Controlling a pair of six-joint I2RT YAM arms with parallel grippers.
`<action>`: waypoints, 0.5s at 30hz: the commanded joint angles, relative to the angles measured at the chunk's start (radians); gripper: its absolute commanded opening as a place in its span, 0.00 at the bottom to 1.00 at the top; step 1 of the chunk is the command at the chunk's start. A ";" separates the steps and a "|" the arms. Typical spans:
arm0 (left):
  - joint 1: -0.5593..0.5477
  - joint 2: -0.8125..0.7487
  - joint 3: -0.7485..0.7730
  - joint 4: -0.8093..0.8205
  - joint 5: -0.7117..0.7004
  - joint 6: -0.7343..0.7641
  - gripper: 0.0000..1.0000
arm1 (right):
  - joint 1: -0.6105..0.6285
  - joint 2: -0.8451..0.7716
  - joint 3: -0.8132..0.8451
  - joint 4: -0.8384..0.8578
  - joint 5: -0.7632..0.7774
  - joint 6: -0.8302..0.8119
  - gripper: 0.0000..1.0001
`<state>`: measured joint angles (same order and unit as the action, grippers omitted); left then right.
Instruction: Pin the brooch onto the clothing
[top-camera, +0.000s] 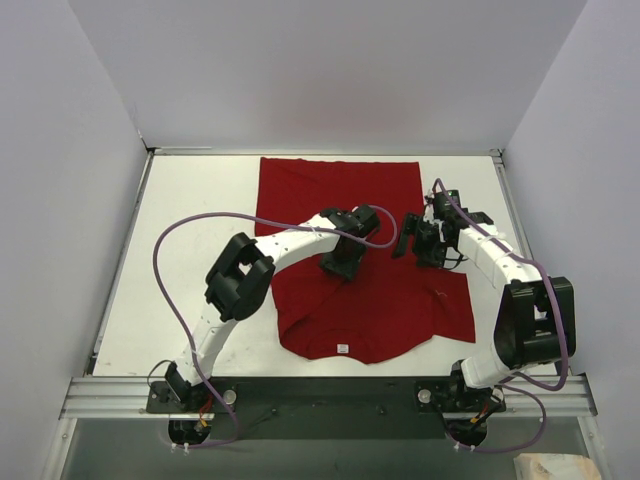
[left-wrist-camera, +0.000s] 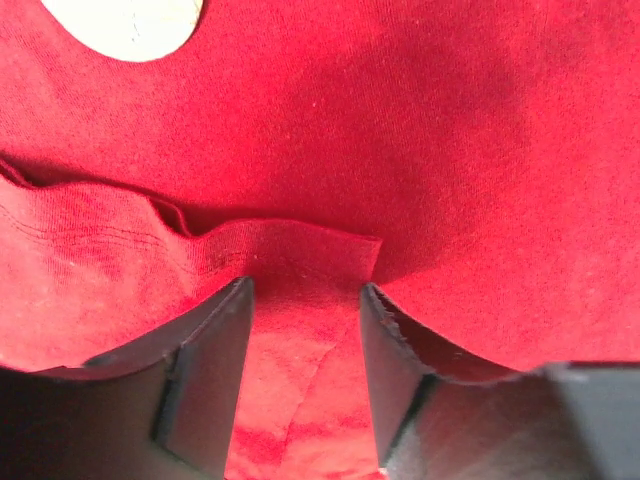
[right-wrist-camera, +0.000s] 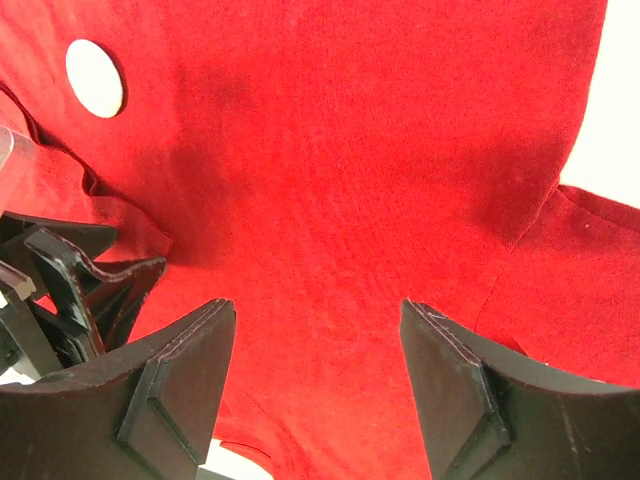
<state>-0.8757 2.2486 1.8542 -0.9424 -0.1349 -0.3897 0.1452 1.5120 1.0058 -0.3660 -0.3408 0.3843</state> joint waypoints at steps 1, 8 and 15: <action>-0.002 -0.038 0.000 0.042 -0.031 -0.011 0.48 | -0.001 -0.024 0.010 -0.044 0.003 -0.004 0.67; -0.002 -0.067 -0.012 0.044 -0.057 -0.017 0.08 | -0.004 -0.021 0.014 -0.048 -0.004 -0.013 0.67; 0.006 -0.176 -0.055 0.037 -0.133 -0.046 0.00 | -0.002 -0.022 0.013 -0.050 -0.018 -0.016 0.66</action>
<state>-0.8753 2.2211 1.8187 -0.9203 -0.1978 -0.4118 0.1444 1.5120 1.0058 -0.3786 -0.3439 0.3779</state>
